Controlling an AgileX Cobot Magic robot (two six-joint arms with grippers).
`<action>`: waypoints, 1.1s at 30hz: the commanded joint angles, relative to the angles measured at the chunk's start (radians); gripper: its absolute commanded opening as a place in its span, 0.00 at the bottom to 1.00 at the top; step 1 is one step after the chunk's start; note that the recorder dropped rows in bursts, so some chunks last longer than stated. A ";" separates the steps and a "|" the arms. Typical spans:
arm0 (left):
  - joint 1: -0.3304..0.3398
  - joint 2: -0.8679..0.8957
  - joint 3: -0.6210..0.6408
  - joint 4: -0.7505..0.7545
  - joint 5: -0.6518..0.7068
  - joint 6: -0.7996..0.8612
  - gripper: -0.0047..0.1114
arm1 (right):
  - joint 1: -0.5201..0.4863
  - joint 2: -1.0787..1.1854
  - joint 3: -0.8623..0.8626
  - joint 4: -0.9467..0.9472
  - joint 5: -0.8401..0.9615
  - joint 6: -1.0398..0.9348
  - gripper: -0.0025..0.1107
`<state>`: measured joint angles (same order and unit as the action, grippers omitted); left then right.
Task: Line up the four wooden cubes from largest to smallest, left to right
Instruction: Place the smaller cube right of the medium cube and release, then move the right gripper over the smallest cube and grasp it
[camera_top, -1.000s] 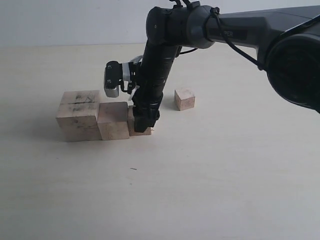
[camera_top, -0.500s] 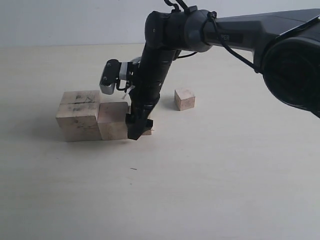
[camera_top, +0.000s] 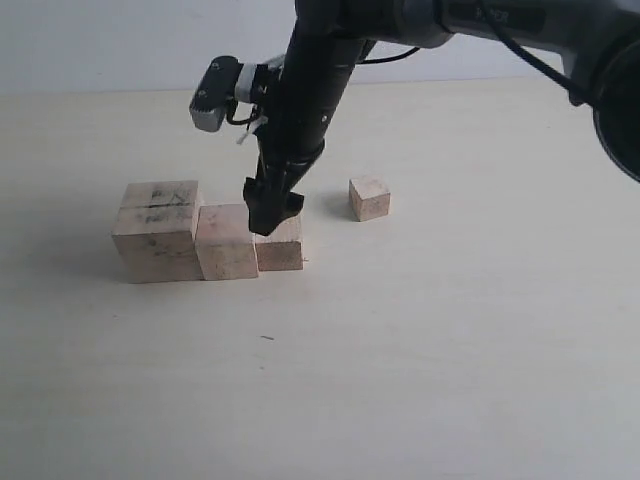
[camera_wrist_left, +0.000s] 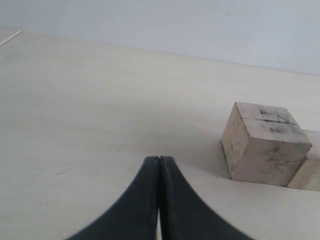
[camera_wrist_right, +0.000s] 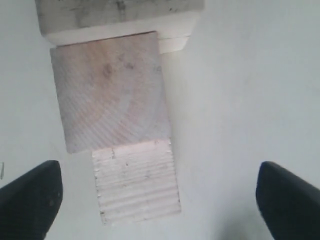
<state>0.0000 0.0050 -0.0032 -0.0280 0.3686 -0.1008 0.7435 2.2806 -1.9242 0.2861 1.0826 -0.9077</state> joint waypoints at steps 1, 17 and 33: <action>-0.005 -0.005 0.003 -0.005 -0.010 0.003 0.04 | 0.001 -0.047 0.003 -0.126 0.005 0.121 0.84; -0.005 -0.005 0.003 -0.005 -0.010 0.003 0.04 | -0.082 -0.065 0.003 -0.480 -0.030 0.847 0.76; -0.005 -0.005 0.003 -0.005 -0.010 0.003 0.04 | -0.121 0.024 0.003 -0.326 0.024 0.980 0.76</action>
<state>0.0000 0.0050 -0.0032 -0.0280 0.3686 -0.1008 0.6216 2.2883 -1.9242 -0.0544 1.0895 0.0802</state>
